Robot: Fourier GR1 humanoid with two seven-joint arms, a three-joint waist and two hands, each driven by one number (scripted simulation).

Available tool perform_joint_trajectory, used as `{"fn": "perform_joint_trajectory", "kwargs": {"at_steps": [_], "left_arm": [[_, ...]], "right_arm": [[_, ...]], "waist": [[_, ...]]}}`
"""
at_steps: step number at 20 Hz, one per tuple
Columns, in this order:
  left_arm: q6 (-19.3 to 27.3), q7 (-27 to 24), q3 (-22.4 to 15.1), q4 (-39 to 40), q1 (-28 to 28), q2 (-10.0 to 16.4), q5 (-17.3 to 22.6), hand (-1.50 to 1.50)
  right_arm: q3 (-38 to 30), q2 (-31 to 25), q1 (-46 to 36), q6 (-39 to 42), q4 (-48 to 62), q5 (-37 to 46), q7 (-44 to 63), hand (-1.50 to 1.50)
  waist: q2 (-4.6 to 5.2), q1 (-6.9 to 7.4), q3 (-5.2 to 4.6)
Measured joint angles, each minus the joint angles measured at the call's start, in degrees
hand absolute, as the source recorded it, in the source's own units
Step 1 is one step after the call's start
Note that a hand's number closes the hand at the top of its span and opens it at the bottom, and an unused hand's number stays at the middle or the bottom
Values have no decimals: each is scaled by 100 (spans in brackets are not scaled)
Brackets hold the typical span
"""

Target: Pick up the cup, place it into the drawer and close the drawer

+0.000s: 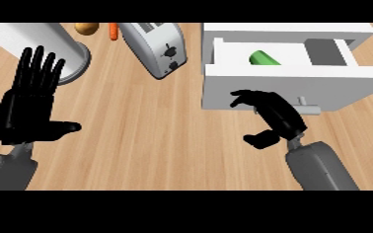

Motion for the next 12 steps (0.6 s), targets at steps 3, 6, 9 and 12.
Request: {"fn": "perform_joint_trajectory", "kwargs": {"at_steps": [3, 6, 9, 12], "left_arm": [[-263, 42, 229, -71, 234, 65, 15, -150], [-470, 52, 410, -35, 356, 52, -6, -150], [-569, 67, 489, -110, 475, -54, -109, -150], [-829, 80, 643, 69, 464, -41, -101, -150]], "right_arm": [[-57, 113, -297, -169, 726, 184, -195, -150], [-247, 259, -789, -368, 1642, 267, -418, -150], [-494, 294, -1309, -450, 2447, 252, -751, -150], [-792, 226, -1801, -439, 3209, 143, -1078, -150]], "waist": [[-2, 2, 0], [3, 10, 1], [-3, 30, 1], [8, 35, 1]]}}
